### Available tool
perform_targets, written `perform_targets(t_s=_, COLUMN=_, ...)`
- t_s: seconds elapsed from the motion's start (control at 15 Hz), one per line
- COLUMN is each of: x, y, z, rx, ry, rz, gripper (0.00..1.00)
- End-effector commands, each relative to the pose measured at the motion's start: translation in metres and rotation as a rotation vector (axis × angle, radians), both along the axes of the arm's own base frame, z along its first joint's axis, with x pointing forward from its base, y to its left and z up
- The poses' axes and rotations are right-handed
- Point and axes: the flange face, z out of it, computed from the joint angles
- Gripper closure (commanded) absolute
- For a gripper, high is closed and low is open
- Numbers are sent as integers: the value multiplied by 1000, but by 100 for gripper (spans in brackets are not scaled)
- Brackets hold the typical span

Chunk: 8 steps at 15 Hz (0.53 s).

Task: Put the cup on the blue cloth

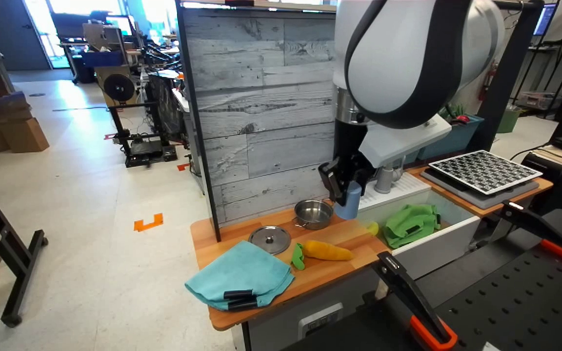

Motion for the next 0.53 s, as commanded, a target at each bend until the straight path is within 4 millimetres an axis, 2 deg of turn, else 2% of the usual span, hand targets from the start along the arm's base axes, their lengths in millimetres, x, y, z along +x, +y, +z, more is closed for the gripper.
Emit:
perform_targets(t_s=0.0, x=-5, y=33, z=20, rx=-6, ry=-33, rz=48, gripper=79)
perform_targets(t_s=0.2, x=3, y=58, z=26, rx=0, ry=-40, rz=74, gripper=79)
perform_targets(t_s=0.47, x=13, y=82, z=23, rx=0, ry=-35, rz=106, gripper=79)
